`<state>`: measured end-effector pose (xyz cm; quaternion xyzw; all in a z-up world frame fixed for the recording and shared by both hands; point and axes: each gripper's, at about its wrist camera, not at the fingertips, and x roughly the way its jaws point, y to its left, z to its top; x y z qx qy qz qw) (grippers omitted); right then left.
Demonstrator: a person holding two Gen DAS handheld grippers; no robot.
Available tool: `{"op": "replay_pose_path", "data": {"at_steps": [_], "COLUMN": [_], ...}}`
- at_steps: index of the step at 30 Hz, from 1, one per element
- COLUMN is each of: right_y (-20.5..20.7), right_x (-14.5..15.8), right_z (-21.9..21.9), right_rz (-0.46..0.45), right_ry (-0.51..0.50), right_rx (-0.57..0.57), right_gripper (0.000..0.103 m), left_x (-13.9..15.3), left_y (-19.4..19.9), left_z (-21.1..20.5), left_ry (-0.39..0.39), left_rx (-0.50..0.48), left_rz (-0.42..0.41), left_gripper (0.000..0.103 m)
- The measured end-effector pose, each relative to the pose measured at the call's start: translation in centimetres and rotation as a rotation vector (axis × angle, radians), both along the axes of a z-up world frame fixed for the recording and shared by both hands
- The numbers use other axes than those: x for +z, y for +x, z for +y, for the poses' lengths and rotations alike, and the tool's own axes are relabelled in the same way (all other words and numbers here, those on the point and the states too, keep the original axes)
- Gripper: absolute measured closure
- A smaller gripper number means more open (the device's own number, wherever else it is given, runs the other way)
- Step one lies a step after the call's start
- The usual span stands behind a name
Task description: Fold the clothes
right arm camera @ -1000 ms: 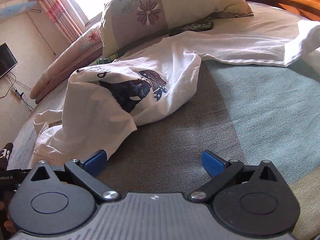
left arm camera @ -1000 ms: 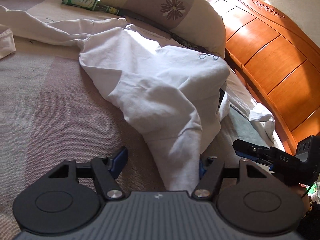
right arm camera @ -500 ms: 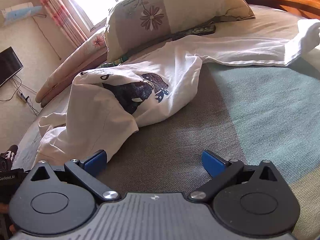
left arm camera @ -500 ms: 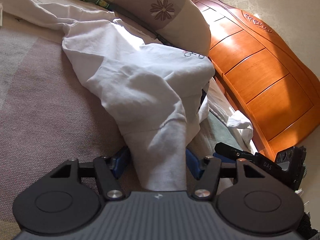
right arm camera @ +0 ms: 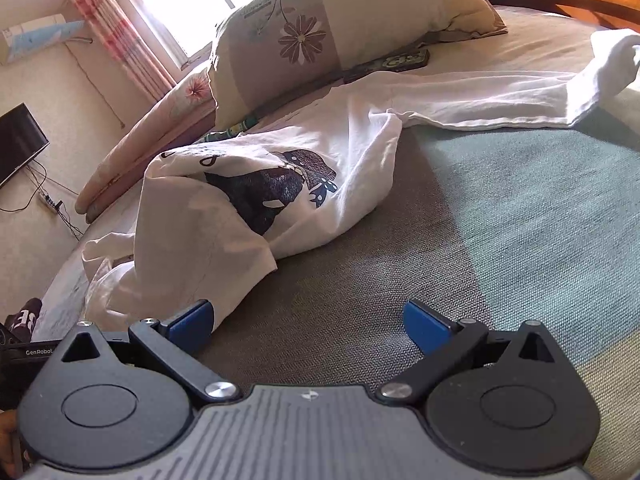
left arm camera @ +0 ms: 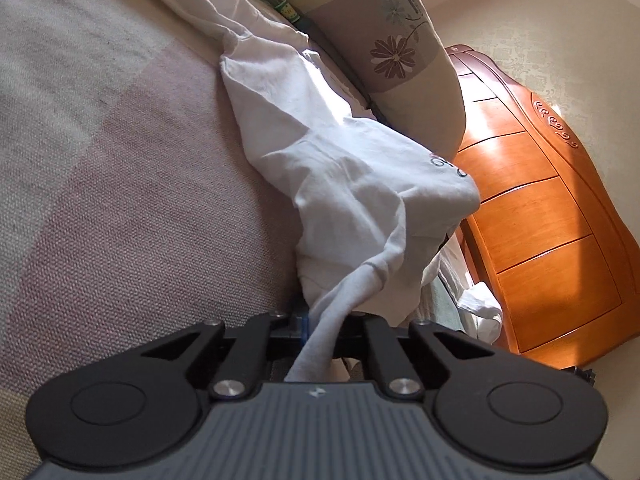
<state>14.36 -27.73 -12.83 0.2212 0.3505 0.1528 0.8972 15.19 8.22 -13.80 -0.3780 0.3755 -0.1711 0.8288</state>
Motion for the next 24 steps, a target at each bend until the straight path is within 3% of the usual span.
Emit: {"op": "replay_pose_path", "data": {"at_steps": [4, 10, 17, 24], "right_y": [0.1, 0.2, 1.5, 6.9], "right_x": [-0.1, -0.1, 1.0, 2.5], "right_z": [-0.2, -0.4, 0.6, 4.1], "right_rz": [-0.002, 0.001, 0.057, 0.061], "right_ry": [0.019, 0.028, -0.049, -0.127], "right_rx": [-0.006, -0.01, 0.019, 0.235], "right_gripper": [0.0, 0.0, 0.0, 0.0], "left_x": [2.3, 2.1, 1.8, 2.1], "left_y": [-1.5, -2.4, -0.8, 0.0], "left_z": [2.1, 7.6, 8.3, 9.1], "left_ry": [0.051, 0.202, 0.3, 0.327], "left_rx": [0.022, 0.205, 0.216, 0.212], "left_rz": [-0.037, 0.053, 0.057, 0.056], "left_gripper": [0.097, 0.098, 0.098, 0.096]}}
